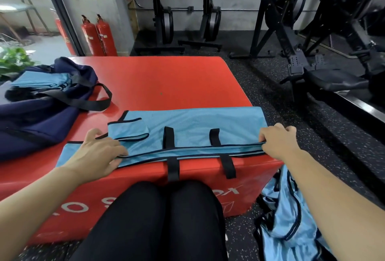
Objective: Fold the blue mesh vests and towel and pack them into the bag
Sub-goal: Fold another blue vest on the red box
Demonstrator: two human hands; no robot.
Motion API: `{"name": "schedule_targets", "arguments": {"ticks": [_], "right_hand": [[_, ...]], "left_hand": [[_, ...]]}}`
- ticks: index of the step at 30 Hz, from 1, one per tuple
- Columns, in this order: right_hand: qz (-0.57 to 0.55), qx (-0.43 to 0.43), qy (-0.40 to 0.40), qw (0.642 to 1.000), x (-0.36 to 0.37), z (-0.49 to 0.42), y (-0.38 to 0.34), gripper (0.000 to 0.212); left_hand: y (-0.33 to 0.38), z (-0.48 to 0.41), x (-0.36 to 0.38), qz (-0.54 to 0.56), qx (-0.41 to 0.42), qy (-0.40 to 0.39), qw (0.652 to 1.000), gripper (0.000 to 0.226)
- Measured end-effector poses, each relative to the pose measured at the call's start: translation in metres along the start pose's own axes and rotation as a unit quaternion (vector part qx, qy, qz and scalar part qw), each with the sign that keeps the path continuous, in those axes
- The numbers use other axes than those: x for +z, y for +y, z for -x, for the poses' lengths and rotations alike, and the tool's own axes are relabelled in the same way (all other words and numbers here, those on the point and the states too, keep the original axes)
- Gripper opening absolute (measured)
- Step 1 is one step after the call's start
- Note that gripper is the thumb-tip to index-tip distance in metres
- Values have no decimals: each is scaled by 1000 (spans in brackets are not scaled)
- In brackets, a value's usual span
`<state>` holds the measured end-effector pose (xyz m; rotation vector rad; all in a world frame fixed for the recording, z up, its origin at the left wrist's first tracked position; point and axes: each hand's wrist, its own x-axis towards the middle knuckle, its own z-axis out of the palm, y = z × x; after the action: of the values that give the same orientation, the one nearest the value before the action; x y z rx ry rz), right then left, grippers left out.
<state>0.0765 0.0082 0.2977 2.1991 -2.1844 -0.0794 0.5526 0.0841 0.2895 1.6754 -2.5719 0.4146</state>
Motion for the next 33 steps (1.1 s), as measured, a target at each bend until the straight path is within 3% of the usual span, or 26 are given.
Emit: {"name": "schedule_targets", "arguments": {"ticks": [5,13,20,27,33], "right_hand": [[-7,24,22,999,3,5,1,23],[115,51,83,989,8,15,6,28],[137,-16,13,990,0,15,9,28],[104,-37,-4,994,-6,22,13,27],[109,-26,-17,994,-11,26,9,29]], "left_hand": [[4,0,-2,-39,41,10,998,33],[12,0,-4,-96,56,46,993,33],[14,2,-3,-161,59,57,984,30],[19,0,-7,-201,53,37,977,33],[23,-5,-13,-174,64,12,983,22]]}}
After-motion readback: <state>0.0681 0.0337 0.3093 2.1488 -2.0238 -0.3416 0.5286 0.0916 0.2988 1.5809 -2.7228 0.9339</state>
